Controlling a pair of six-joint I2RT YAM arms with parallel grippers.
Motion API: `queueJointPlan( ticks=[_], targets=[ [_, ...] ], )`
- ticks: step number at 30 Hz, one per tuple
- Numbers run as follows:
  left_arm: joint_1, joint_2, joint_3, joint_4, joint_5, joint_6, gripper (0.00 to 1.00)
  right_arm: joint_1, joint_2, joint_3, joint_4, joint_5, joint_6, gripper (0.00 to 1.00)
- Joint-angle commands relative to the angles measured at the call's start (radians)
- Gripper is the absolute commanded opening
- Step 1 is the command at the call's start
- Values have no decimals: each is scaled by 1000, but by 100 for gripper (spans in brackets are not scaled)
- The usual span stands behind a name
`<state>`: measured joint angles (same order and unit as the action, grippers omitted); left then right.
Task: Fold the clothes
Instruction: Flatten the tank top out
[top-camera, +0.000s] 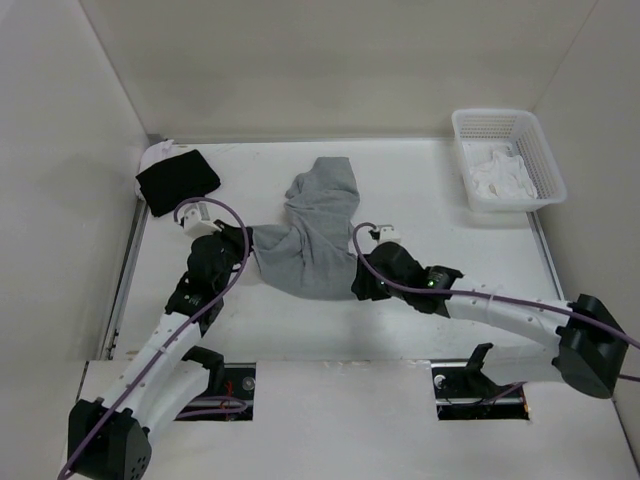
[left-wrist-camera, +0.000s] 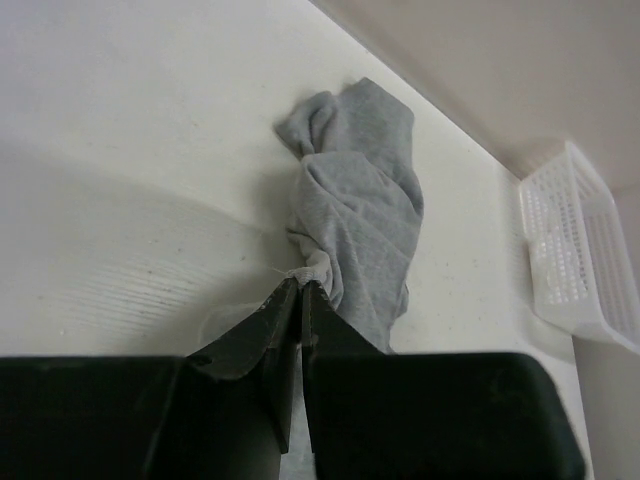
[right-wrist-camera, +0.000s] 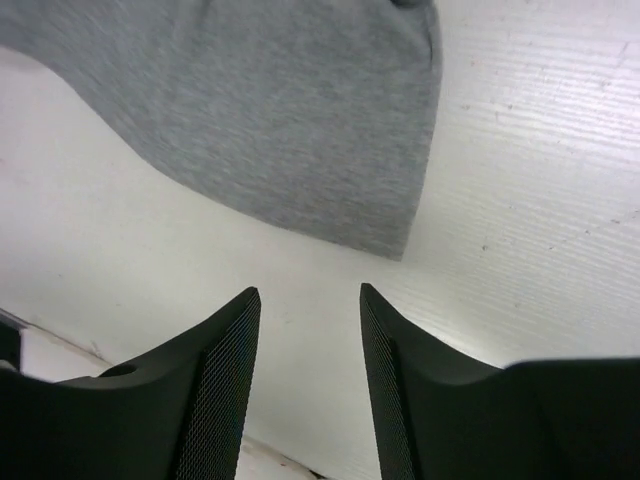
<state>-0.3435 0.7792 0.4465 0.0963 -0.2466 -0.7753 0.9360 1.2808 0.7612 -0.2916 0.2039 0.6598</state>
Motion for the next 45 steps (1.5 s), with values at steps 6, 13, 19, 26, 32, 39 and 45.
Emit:
queueJointPlan(
  ticks=[6, 13, 19, 26, 32, 39, 45],
  targets=[
    [27, 9, -20, 52, 50, -30, 2, -97, -25, -170, 185, 48, 136, 52],
    [22, 20, -26, 60, 53, -19, 2, -118, 89, -168, 296, 40, 147, 51],
    [25, 28, -26, 72, 72, -16, 3, -121, 109, -186, 339, 12, 165, 50],
    [28, 34, -25, 80, 76, -15, 3, -110, 187, -155, 318, -18, 173, 37],
    [30, 29, -26, 89, 76, -16, 3, -84, 192, -158, 301, 12, 205, 35],
    [42, 12, -26, 94, 92, -15, 3, -56, 186, -161, 227, 91, 222, 32],
    [53, 15, -29, 108, 102, -19, 3, -56, 198, -157, 206, 100, 213, 28]
  ],
)
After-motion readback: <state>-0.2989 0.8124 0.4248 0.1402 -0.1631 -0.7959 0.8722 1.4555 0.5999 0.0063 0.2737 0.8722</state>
